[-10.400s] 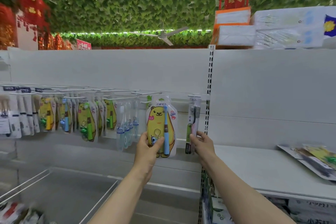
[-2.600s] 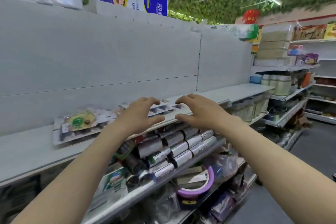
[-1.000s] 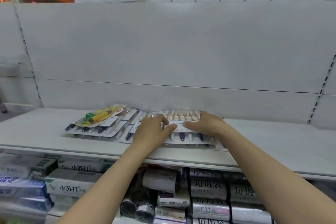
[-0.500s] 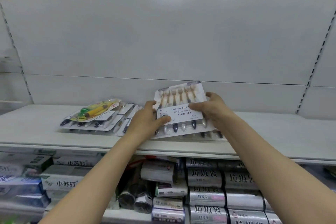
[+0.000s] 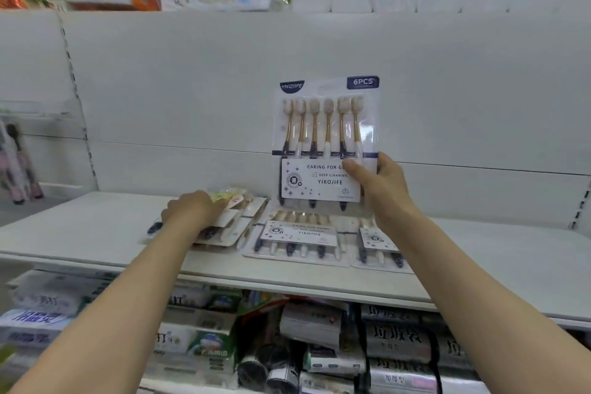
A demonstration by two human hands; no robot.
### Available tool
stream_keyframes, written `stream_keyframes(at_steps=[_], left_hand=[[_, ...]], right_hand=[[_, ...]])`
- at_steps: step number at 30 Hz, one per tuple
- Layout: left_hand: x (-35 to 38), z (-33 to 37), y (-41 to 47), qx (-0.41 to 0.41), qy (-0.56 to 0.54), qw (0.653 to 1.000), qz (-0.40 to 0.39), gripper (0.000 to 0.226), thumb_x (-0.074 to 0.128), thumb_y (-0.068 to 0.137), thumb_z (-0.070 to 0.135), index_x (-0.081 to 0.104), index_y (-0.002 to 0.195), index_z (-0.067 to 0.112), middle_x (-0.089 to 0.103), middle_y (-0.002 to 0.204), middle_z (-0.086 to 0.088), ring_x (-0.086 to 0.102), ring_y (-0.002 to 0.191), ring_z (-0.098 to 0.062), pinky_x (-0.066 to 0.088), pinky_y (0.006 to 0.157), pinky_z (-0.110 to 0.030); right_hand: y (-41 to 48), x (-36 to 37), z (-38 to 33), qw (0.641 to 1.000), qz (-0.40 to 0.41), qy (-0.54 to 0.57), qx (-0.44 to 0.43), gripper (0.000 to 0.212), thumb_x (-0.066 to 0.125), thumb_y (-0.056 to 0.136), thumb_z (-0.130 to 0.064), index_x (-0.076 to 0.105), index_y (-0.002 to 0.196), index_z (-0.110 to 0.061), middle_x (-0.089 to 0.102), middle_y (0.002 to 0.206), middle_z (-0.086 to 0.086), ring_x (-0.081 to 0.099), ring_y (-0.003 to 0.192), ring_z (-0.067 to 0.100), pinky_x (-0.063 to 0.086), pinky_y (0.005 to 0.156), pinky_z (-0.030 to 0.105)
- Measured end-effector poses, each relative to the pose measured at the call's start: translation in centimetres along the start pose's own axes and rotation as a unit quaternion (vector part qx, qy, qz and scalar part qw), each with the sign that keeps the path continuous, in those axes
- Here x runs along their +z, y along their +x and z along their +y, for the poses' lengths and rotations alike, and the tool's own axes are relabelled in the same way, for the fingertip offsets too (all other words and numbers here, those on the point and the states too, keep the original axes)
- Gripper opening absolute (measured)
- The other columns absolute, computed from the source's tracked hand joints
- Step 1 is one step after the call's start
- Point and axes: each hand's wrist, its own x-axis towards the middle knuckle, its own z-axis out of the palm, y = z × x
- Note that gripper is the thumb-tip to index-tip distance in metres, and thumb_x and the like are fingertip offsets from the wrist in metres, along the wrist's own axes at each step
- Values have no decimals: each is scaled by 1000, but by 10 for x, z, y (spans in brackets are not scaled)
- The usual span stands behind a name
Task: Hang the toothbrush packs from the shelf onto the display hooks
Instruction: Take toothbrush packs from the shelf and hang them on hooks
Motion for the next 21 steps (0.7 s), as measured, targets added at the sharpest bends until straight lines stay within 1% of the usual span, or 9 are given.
stream_keyframes(at_steps=[3,5,8,11,12,14,16,18,21], left_hand=[[3,-2,2,11,1,1000,14,64,44,92,65,55,128,14,55,132,-14,47,124,-36,42,95,-39],[1,-2,1,9,-1,999,31,72,53,86,69,49,132,12,50,135,-16,43,126,-36,43,94,-39],[-5,-4,-6,10,-33,995,95,89,72,72,68,42,132,9,42,135,-19,39,126,-36,44,90,-41],[-14,-4,-17,25,-114,980,161,99,85,60,61,41,131,7,43,130,-18,43,122,-35,46,84,-42],[-17,-5,-20,27,-154,972,173,97,86,60,58,43,129,6,46,127,-17,47,118,-35,46,81,-42],[-22,-11,-27,34,-242,954,174,85,86,64,52,48,125,7,53,116,-13,54,104,-33,46,74,-39],[-24,-23,-35,31,-345,925,155,71,84,71,45,51,122,8,60,110,-9,59,99,-31,51,77,-40],[-26,-36,-47,29,-444,886,132,59,80,79,38,54,123,9,63,112,-8,61,103,-30,54,82,-41],[-34,-54,-74,38,-527,840,125,39,70,91,28,53,121,10,61,112,-5,60,97,-23,49,73,-32]], right_hand=[[0,9,2,1000,-11,-6,-11,27,76,87,-13,64,110,-7,76,101,12,75,91,29,61,79,51],[-2,14,4,1000,-12,-6,-9,27,76,87,-13,65,110,-6,76,101,12,75,90,27,62,79,50],[-5,19,4,1000,-10,-6,-8,27,76,87,-14,65,110,-6,76,100,11,75,89,26,63,77,47],[-9,22,1,1000,-5,-1,-16,25,74,89,-15,64,110,-6,75,101,12,75,90,27,63,76,45],[-10,22,0,1000,-3,2,-20,24,72,90,-16,64,110,-5,75,102,12,74,91,28,63,75,43],[-14,23,-4,1000,-1,12,-27,24,68,94,-17,61,114,-7,73,105,11,74,92,25,62,71,35],[-20,24,-11,999,-8,30,-34,29,64,96,-18,55,123,-11,71,109,7,73,92,19,61,69,31],[-27,27,-18,998,-16,46,-46,32,63,98,-20,50,127,-15,71,110,6,73,93,20,63,73,35],[-40,38,-25,996,-31,40,-72,32,64,97,-23,50,126,-18,70,110,11,73,94,24,63,75,43]])
